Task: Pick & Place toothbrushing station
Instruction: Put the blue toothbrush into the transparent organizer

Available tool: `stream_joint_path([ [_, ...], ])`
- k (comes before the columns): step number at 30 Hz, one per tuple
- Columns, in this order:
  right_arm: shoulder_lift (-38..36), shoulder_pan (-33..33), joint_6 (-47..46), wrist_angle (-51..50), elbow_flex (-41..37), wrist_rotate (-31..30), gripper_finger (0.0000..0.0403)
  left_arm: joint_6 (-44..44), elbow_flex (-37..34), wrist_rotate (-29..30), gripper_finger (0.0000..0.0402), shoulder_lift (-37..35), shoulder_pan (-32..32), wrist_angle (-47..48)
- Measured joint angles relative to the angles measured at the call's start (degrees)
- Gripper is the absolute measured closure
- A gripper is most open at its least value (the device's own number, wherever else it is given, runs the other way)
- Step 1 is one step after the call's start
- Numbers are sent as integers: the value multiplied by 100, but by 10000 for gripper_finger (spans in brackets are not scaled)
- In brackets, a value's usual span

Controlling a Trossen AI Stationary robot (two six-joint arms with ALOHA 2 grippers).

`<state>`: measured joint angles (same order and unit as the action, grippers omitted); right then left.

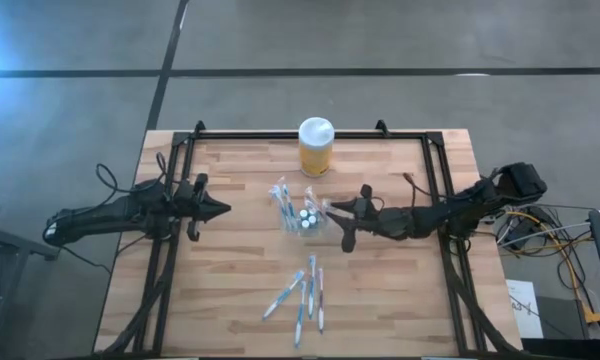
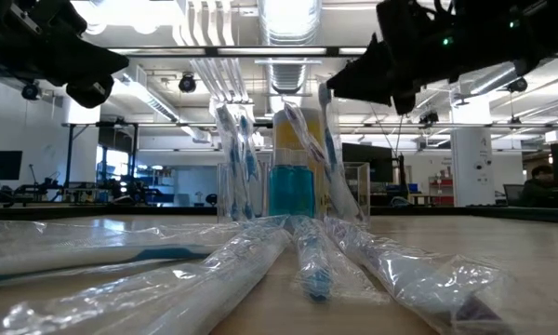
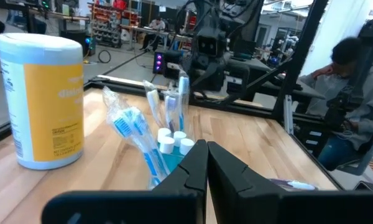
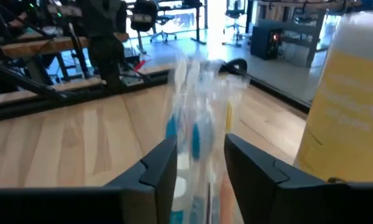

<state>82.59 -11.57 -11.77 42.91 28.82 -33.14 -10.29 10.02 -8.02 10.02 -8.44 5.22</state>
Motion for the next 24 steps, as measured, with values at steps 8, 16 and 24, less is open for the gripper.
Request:
stream_joint_path([
  [8, -1034, -121, -24, -900, -42, 59, 253, -258, 0, -500, 392, 45, -1, 37],
  [16, -1408, -301, 431, 270, -711, 61, 293, -768, 7, -515, 392, 912, 71, -86],
  [24, -1321, -306, 576, 1661, -1558, 30, 349, -821, 500, -540, 392, 2303, 699, -482],
])
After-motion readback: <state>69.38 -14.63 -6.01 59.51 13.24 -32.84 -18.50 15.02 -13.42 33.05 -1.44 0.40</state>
